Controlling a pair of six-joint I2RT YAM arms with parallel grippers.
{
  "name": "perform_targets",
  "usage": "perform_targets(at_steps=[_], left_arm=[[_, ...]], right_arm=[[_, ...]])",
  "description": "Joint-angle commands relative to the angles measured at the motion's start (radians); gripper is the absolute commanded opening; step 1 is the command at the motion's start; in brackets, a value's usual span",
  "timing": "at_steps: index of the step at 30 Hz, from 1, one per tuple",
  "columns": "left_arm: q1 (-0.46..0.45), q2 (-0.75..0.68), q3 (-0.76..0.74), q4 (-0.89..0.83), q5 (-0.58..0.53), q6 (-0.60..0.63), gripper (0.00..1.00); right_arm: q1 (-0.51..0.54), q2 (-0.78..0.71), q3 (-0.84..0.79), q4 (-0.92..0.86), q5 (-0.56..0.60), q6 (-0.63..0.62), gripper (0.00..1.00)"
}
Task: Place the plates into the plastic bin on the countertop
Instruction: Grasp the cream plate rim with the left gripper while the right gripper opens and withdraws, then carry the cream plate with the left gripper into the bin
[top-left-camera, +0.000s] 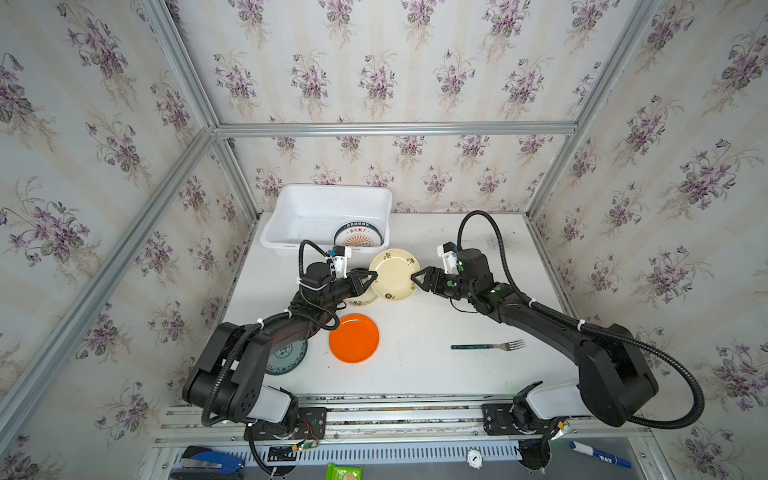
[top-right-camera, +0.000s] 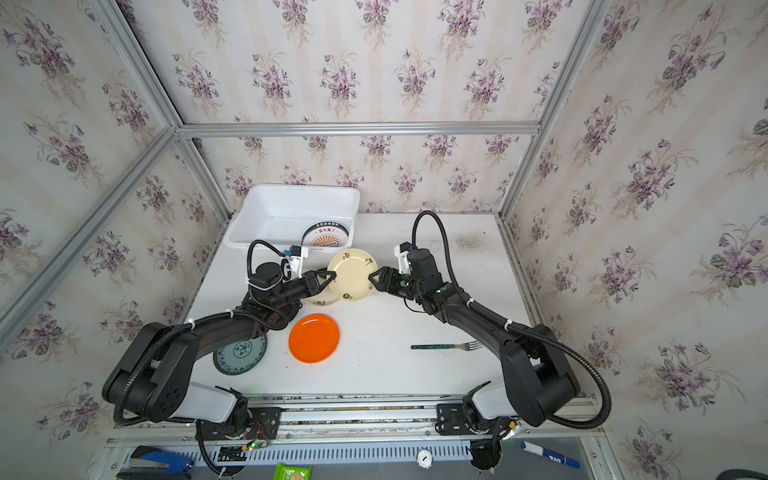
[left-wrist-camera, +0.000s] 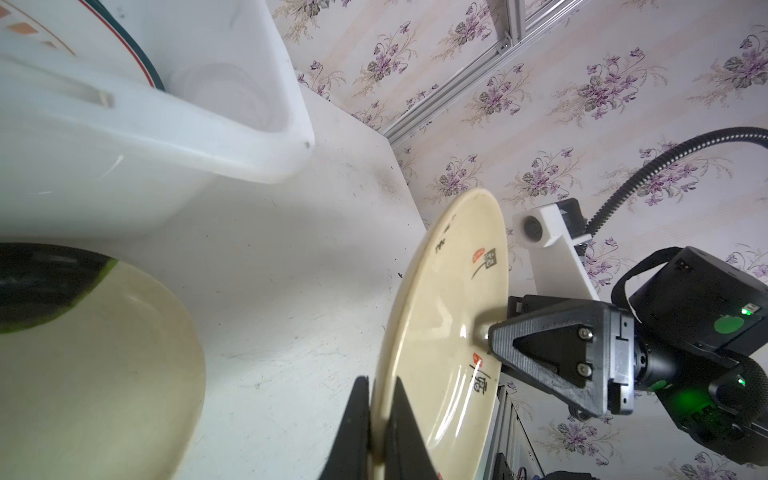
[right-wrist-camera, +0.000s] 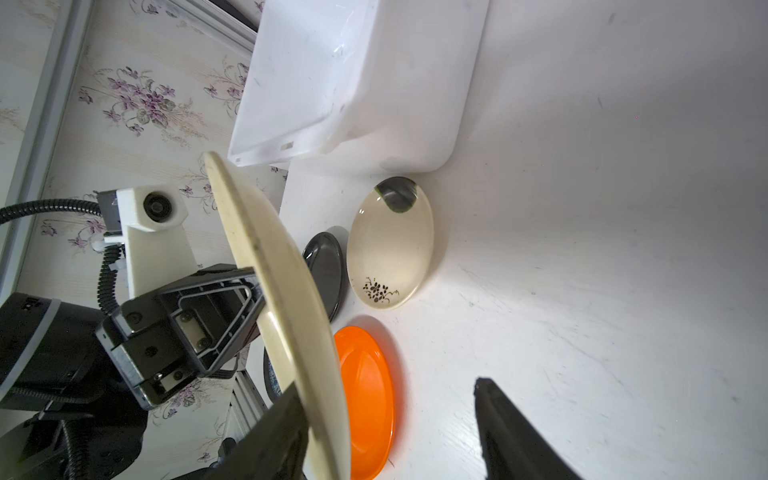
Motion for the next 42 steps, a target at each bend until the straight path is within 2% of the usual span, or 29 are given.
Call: perform_targets(at_steps=[1, 11, 16, 25, 31, 36, 42], left_arm=[[0.0, -0.016, 0.029, -0.078, -0.034, 0.043, 0.0], [0.0, -0.067, 0.145, -0.272, -0.139, 0.103, 0.0], [0.012, -0.06, 0.249, -0.352, -0.189, 0.146, 0.0], [0.106, 0.006, 0.434, -0.4, -0.252, 0.135, 0.02], [0.188, 0.101, 0.585, -0.458, -0.298, 0.174, 0.05], [0.252, 0.245, 0.737, -0.576, -0.316, 0.2, 0.05], [0.275, 0.407, 0.896, -0.739, -0.329, 0.216, 0.06]], right_arm=[[0.001, -0.038, -0.018, 0.021, 0.057, -0.068, 0.66], [0.001, -0.206, -0.098, -0.067, 0.234, -0.243, 0.68], [0.001, -0.292, -0.169, -0.041, 0.3, -0.273, 0.79], [0.001, -0.327, -0.197, -0.028, 0.312, -0.333, 0.84], [0.001, -0.336, -0.227, 0.02, 0.311, -0.34, 0.85], [0.001, -0.336, -0.264, 0.062, 0.331, -0.31, 0.84], [0.001, -0.33, -0.274, 0.05, 0.341, -0.301, 0.84]])
